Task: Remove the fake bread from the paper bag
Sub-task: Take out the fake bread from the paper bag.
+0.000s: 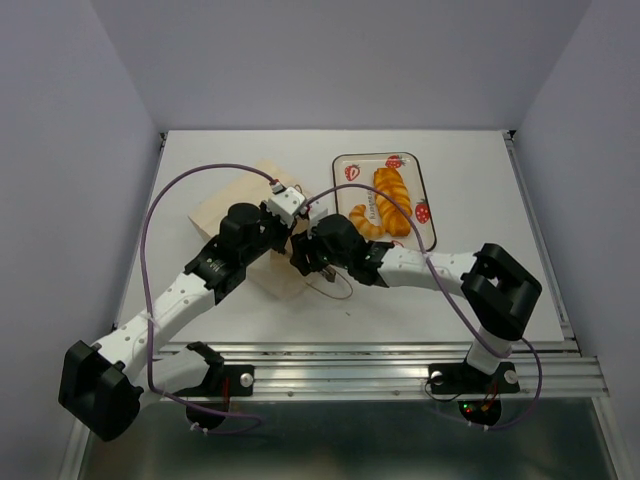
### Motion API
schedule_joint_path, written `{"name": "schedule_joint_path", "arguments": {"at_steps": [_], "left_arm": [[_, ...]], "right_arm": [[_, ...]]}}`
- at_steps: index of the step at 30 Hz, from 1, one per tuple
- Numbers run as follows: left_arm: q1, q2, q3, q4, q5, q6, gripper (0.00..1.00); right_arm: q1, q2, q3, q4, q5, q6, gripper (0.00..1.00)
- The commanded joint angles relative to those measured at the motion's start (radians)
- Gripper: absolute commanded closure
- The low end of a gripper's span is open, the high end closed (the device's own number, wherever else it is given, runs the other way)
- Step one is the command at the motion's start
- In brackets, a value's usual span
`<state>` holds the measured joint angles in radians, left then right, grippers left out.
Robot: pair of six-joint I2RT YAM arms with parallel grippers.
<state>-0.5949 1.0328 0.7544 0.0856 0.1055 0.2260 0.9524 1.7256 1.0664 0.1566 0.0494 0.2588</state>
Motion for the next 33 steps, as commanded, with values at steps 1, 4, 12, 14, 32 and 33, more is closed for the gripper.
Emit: {"name": "schedule_joint_path", "arguments": {"at_steps": [1, 4, 12, 14, 32, 33], "left_arm": [[-0.008, -0.016, 0.040, 0.057, 0.025, -0.004, 1.00], [-0.008, -0.020, 0.037, 0.060, 0.019, -0.005, 1.00], [-0.008, -0.025, 0.034, 0.068, 0.007, -0.004, 1.00], [-0.009, -0.024, 0.034, 0.068, 0.003, -0.004, 1.00], [-0.009, -0.028, 0.031, 0.074, -0.001, -0.010, 1.00], [-0.008, -0.028, 0.033, 0.074, -0.001, -0.011, 1.00]], "right_arm": [[0.017, 0.026, 0.072, 0.006, 0.098, 0.017, 0.40], [0.017, 0.037, 0.084, -0.003, 0.095, 0.019, 0.40], [0.017, 0.066, 0.095, -0.028, 0.052, 0.026, 0.39], [0.026, 0.074, 0.101, -0.031, 0.050, 0.026, 0.39], [0.045, 0.104, 0.103, -0.048, 0.050, 0.026, 0.39], [0.045, 0.104, 0.102, -0.048, 0.041, 0.028, 0.40]]}}
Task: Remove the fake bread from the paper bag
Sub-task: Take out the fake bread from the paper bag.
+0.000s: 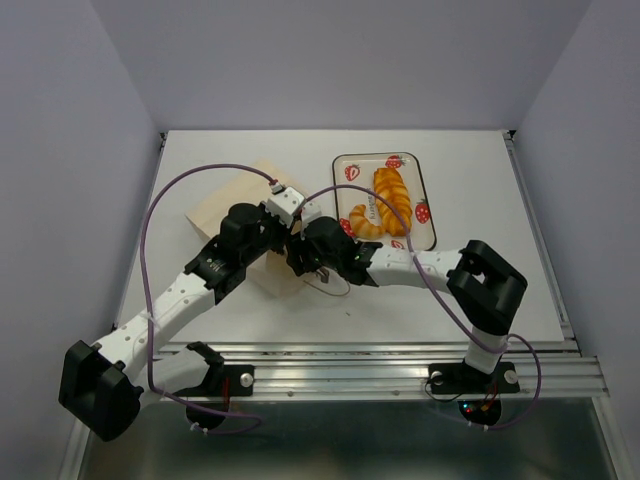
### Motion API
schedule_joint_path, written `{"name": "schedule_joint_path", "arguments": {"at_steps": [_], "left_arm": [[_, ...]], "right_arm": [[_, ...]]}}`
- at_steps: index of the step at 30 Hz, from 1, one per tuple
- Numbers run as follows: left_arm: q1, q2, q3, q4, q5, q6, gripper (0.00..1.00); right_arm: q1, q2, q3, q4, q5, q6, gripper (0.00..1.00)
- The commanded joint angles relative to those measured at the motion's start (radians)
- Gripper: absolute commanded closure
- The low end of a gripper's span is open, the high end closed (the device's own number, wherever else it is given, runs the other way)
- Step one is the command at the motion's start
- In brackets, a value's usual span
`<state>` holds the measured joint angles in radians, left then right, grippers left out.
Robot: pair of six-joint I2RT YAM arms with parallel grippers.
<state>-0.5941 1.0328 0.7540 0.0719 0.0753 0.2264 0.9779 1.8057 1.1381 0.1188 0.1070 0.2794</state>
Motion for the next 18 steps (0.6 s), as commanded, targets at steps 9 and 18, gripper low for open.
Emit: {"name": "schedule_joint_path", "arguments": {"at_steps": [9, 18], "left_arm": [[-0.010, -0.028, 0.033, 0.091, 0.020, -0.015, 1.00], [-0.010, -0.045, 0.024, 0.094, 0.026, -0.021, 1.00]], "right_arm": [[0.028, -0.006, -0.032, 0.028, -0.044, 0.021, 0.40], [0.028, 0.027, 0.005, 0.004, -0.004, 0.037, 0.46]]}}
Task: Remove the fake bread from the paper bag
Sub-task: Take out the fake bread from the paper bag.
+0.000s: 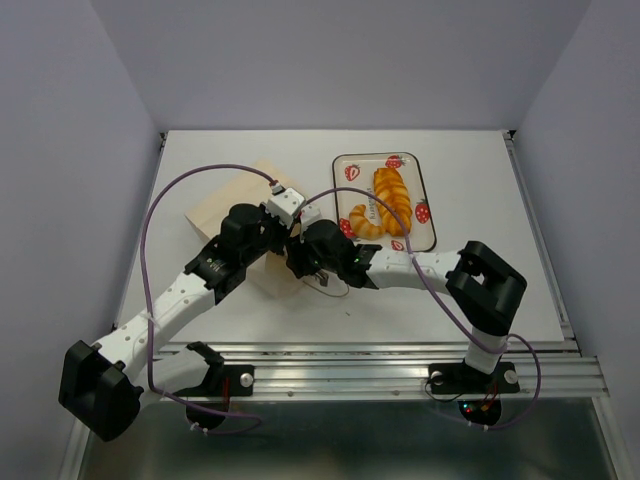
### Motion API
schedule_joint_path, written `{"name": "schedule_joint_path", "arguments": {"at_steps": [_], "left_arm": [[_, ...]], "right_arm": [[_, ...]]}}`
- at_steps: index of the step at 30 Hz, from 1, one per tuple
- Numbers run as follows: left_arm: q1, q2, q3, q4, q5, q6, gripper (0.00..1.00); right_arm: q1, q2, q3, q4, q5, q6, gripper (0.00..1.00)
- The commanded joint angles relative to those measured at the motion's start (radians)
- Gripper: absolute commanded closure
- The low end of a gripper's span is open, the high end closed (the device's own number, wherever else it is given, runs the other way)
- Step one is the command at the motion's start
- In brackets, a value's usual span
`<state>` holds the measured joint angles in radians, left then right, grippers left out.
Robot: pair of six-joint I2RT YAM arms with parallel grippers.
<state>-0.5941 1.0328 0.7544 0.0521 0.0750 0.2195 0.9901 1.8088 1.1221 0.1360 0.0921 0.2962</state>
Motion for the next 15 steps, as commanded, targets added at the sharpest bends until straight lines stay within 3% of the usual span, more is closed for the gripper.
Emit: {"name": "schedule_joint_path", "arguments": {"at_steps": [1, 11, 15], "left_arm": [[-0.010, -0.046, 0.023, 0.114, 0.026, -0.014, 1.00], [-0.010, -0.057, 0.020, 0.120, 0.016, -0.016, 1.00], [-0.010, -0.059, 0.017, 0.124, 0.009, -0.017, 1.00]], "right_arm": [[0.016, 0.024, 0.022, -0.019, 0.018, 0.021, 0.46], [0.016, 0.034, 0.041, -0.044, 0.054, 0.032, 0.60], [0.016, 0.014, 0.033, -0.055, 0.078, 0.047, 0.72]]}}
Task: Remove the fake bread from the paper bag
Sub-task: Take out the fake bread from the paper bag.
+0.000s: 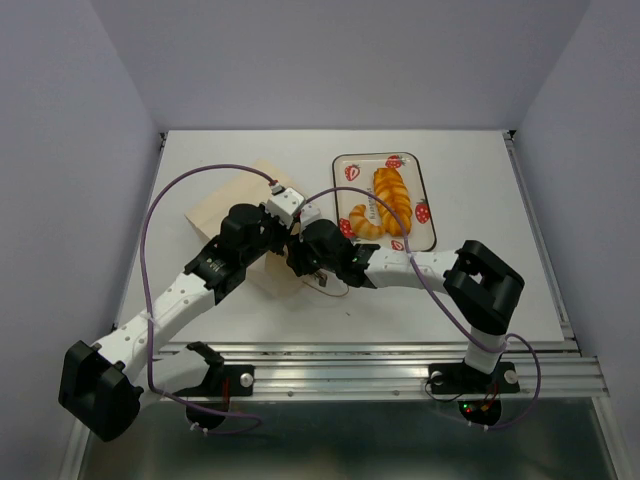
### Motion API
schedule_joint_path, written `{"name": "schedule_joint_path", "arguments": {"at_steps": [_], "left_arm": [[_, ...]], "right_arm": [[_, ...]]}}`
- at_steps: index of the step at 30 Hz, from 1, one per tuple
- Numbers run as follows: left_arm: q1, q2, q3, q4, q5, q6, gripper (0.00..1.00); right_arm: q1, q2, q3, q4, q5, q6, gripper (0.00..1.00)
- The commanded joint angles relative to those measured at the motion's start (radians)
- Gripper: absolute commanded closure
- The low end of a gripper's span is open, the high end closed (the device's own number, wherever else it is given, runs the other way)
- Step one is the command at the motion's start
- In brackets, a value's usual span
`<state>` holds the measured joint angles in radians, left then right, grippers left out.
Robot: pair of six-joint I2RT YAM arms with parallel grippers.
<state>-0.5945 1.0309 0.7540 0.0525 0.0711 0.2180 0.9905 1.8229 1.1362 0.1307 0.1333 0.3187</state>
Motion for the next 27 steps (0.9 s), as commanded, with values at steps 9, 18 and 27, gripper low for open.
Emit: {"name": "schedule_joint_path", "arguments": {"at_steps": [9, 18, 27], "left_arm": [[-0.010, -0.060, 0.016, 0.135, -0.033, -0.026, 1.00], [-0.010, -0.048, 0.021, 0.139, -0.059, -0.043, 1.00], [-0.011, -0.003, 0.038, 0.132, -0.098, -0.052, 1.00]], "right_arm": [[0.016, -0.141, -0.070, -0.016, 0.071, 0.054, 0.99], [0.016, -0.292, -0.164, -0.026, 0.095, 0.085, 0.99], [0.016, -0.474, -0.247, -0.058, 0.062, 0.112, 0.99]]}}
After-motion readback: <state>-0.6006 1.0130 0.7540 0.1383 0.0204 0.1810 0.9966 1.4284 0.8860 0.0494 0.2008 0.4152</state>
